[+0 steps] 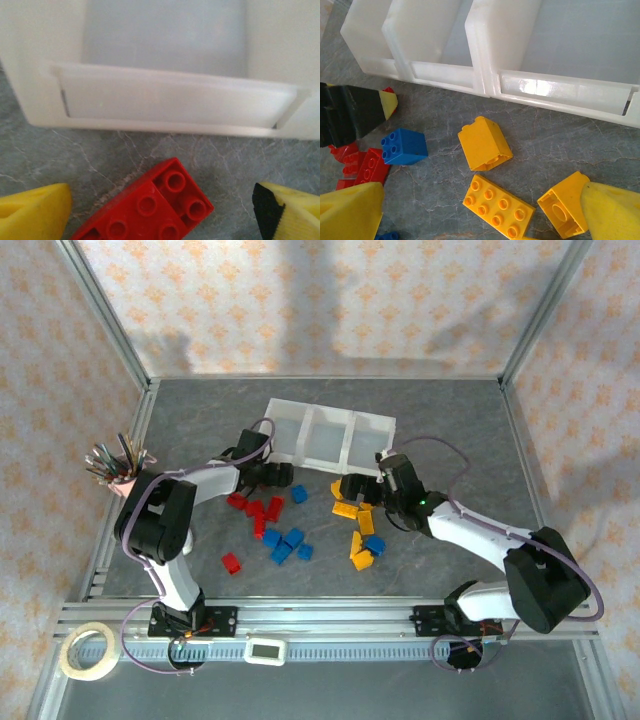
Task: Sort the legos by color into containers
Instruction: Pick up the lego from the center of the table.
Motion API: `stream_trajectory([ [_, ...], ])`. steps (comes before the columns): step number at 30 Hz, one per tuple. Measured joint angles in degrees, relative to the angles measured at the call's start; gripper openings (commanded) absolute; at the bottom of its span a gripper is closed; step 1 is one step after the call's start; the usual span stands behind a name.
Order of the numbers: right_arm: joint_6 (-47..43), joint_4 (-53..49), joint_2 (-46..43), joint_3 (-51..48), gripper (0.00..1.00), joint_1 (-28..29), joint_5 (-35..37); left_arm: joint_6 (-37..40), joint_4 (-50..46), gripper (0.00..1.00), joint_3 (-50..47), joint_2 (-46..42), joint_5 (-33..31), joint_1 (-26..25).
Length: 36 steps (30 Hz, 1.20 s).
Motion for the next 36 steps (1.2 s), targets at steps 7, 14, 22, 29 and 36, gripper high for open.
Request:
stream_trajectory([
  [7,0.0,0.02,0.63,1.22,1.0,0.0,-0.02,-0.15,-0.98,0.81,-0.39,-0.24,-0.02,-2.67],
  [14,0.0,0.0,2.16,1.38,1.0,0.02,-0.02,-0.79,-2.54,0.7,-1.33,-1.53,-3.06,-3.74],
  [22,-0.02,0.0,2.16,1.53,1.0,0.02,0.0,-0.63,-2.64,0.61,-0.94,-1.25,-6.43,-3.74],
  [29,-0.02,0.0,2.16,1.79,1.0,0.02,0.0,-0.15,-3.02,0.5,0.79,0.11,-8.07,-3.74],
  [36,-0.02,0.0,2.16,1.79,1.0,0.02,0.02,0.28,-3.04,0.31,0.81,0.31,-8.07,-3.74],
])
